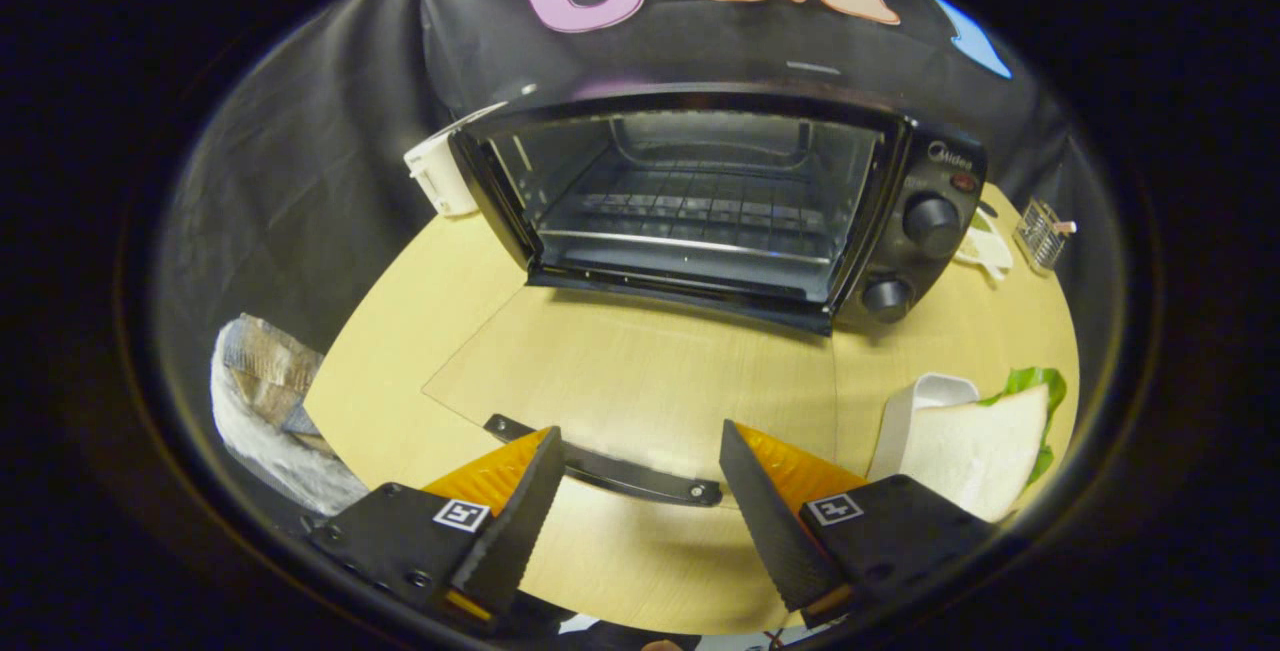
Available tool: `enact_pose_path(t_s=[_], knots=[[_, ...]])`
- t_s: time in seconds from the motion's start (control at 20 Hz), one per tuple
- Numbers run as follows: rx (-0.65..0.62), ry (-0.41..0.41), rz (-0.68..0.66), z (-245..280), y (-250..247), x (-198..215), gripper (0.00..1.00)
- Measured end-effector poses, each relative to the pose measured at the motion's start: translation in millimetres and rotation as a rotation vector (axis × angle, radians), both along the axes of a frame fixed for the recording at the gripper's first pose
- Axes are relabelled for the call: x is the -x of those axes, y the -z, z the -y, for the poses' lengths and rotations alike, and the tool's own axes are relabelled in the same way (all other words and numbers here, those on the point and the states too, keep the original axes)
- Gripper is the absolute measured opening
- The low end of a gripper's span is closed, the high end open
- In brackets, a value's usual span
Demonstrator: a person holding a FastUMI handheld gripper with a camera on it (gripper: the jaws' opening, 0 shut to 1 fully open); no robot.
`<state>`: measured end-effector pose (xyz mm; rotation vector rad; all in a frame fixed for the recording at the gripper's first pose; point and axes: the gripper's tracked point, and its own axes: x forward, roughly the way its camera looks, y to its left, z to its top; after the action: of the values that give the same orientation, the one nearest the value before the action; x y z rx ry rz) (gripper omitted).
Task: Open the toaster oven, put the food inside, and close the toaster oven door.
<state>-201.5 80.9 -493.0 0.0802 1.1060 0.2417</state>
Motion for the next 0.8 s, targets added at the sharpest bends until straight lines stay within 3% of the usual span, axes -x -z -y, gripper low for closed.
enact_pose_path(t_s=[0.15,0.35,0.55,0.8], knots=[[-0.009,0.009,-0.054,1,15,10,0.99],[-0.044,0.024,-0.023,1,6,3,0.99],[-0.094,0.144,0.080,26,-28,-24,0.98],[-0.052,0.291,0.245,107,-84,-60,0.98]])
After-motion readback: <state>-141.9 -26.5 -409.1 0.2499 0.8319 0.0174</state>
